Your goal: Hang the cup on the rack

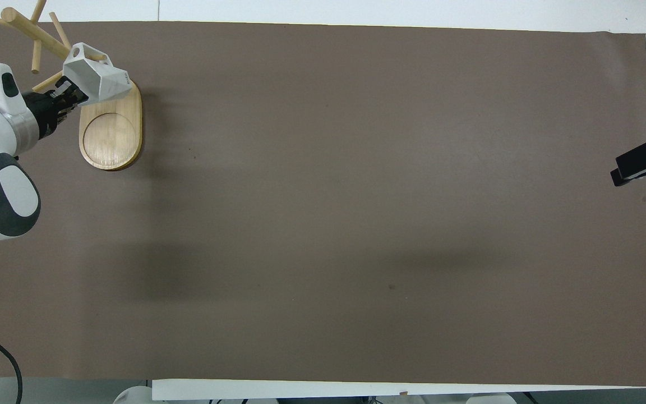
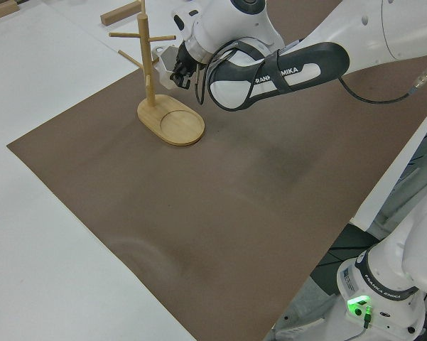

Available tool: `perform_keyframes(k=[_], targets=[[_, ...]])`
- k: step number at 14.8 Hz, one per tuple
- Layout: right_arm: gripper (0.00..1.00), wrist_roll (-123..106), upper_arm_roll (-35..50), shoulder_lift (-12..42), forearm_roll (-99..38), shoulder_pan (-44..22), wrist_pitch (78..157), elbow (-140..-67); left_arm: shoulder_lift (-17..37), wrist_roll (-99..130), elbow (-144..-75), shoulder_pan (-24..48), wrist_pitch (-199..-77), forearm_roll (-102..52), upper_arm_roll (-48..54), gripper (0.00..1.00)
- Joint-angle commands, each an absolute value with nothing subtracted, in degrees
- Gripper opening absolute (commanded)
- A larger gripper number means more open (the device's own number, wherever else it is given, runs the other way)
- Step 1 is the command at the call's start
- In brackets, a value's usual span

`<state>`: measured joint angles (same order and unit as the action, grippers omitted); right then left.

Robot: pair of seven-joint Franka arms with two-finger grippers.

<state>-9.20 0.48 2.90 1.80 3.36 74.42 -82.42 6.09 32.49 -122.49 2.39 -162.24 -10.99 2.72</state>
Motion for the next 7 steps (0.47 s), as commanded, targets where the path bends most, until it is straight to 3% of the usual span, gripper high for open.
perform_keyframes(k=[1, 7], targets=[[1.0, -8.4, 1.0, 1.6, 2.1, 3.8, 75.1, -84.0, 4.7, 32.6, -122.7, 2.3, -160.1, -11.5, 2.7, 1.0], [1.0, -8.3, 0.8, 1.6, 2.1, 4.1, 75.1, -84.1, -8.6, 31.3, -122.5, 2.3, -129.4, -9.6, 2.6, 1.0]])
